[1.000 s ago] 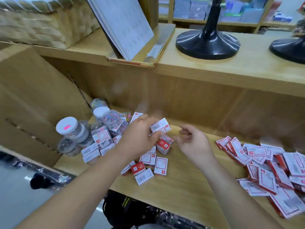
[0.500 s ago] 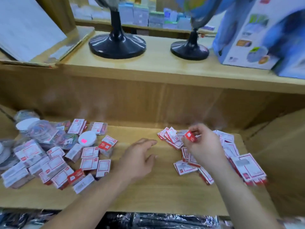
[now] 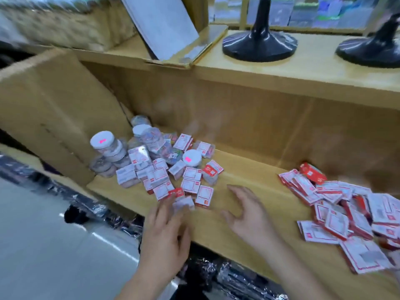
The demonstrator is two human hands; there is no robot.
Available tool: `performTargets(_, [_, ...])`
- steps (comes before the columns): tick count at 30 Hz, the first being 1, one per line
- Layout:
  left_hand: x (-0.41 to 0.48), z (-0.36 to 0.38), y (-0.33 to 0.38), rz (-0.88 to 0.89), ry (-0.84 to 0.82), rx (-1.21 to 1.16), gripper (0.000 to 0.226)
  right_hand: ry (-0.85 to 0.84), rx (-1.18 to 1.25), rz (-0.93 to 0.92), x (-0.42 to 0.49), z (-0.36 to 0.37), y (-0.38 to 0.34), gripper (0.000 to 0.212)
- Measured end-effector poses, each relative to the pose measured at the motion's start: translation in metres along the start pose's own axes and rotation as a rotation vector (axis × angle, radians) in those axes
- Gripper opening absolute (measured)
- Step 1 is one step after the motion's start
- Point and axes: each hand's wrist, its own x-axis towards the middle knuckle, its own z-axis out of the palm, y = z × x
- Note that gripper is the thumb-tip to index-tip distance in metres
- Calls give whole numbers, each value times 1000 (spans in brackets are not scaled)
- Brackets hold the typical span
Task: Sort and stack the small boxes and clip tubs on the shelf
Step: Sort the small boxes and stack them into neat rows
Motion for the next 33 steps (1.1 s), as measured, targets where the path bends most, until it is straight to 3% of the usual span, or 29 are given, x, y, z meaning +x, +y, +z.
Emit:
performTargets(3, [-9, -7, -24, -123, -4, -11, 60, -103, -60, 6, 20, 25, -14, 109])
performTargets(6, [4, -8, -28, -158, -4, -109, 49, -134, -66, -64, 42, 44, -23, 116])
performTargets(12, [33, -13, -37, -124, -25, -88, 36, -37, 70, -25, 59, 40, -23, 85])
performTargets(16, [43, -14, -39, -124, -72, -90, 38, -9, 218, -7, 78, 20, -25, 39])
performTargets(18, [48, -17, -36, -151, -97, -104, 46, -14, 125, 2, 93, 7, -24, 44])
performTargets(21, [49, -23, -35, -124, -63, -109, 47, -317, -36, -17, 106, 0, -18, 61])
performTargets(23, [49, -27, -34, -58, 4, -123, 43, -376, -130, -2, 104, -2, -10, 56])
performTargets(27, [53, -22, -22, 68, 52, -232, 29, -207, -258, 30, 78, -17, 9, 55])
performTargets(30, [56, -11, -10, 148, 15, -244, 25, -126, -573, 66, 47, -31, 18, 45])
performTargets(33, [61, -2, -2, 186, 20, -213, 25, -127, -723, 207, 19, -41, 20, 75])
